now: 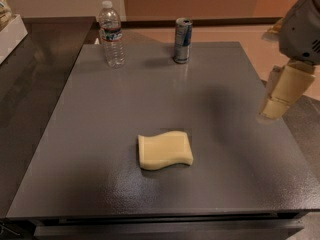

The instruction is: Move water bottle near sponge

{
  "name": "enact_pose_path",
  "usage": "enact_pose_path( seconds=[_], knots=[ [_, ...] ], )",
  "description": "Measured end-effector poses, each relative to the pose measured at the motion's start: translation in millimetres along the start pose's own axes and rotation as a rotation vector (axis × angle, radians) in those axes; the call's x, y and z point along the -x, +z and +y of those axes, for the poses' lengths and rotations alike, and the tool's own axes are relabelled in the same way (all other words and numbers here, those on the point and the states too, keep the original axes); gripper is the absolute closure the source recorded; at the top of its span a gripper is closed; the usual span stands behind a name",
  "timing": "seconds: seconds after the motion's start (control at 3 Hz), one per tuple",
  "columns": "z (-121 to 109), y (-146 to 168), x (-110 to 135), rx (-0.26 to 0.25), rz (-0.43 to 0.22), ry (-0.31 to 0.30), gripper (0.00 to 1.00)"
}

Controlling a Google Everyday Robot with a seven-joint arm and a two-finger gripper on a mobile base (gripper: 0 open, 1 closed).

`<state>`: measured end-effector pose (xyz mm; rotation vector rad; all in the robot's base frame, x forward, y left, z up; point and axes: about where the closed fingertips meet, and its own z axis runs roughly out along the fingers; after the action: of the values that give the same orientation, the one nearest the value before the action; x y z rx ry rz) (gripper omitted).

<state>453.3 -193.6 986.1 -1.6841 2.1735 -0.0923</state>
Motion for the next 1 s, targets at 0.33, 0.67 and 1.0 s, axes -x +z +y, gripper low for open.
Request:
enact_pose_path(
  seconds=[0.33,0.67,1.0],
  knots=[
    [-19.3,7.6,39.7,-0.022,-0.090,0.037,0.00],
    [-44.3,20.0,82.2,-0.022,-0.189,0.095,0.00],
    [-67.9,40.5,121.4,-0.016,-0.256,0.141,0.00]
  ],
)
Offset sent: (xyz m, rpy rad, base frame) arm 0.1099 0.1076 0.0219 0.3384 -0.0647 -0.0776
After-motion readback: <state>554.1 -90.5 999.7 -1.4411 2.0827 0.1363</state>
